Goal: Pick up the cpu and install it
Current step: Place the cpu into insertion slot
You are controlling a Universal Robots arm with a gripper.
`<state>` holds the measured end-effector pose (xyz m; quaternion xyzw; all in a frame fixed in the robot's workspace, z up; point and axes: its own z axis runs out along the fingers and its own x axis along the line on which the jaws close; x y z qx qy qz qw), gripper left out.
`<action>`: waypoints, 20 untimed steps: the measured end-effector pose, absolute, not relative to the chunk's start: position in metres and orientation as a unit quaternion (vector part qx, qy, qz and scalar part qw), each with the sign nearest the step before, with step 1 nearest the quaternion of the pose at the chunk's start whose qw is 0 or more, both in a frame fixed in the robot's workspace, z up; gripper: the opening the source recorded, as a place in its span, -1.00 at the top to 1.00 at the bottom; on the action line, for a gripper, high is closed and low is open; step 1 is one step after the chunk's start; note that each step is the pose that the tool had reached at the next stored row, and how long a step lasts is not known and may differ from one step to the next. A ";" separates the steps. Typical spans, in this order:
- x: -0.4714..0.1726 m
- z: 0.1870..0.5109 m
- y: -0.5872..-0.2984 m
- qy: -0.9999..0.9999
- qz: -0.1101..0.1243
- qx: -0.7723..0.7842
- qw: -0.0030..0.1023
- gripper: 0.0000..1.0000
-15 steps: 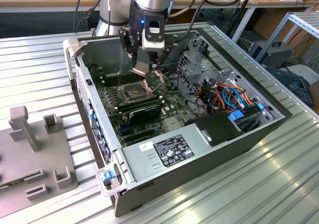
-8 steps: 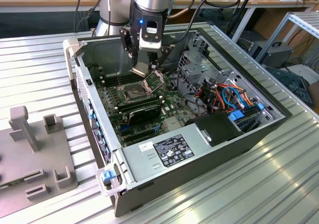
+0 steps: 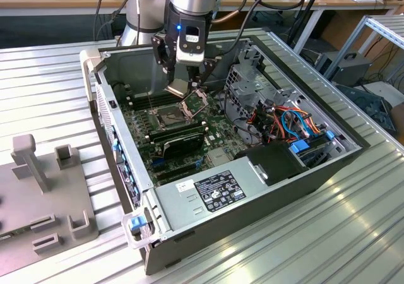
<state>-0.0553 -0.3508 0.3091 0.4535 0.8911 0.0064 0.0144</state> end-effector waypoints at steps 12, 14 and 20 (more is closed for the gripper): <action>-0.055 0.307 -0.351 0.843 0.005 0.538 0.015 -0.07; -0.055 0.307 -0.351 0.834 0.005 0.551 0.015 -0.07; -0.055 0.307 -0.351 0.831 0.005 0.556 0.015 -0.07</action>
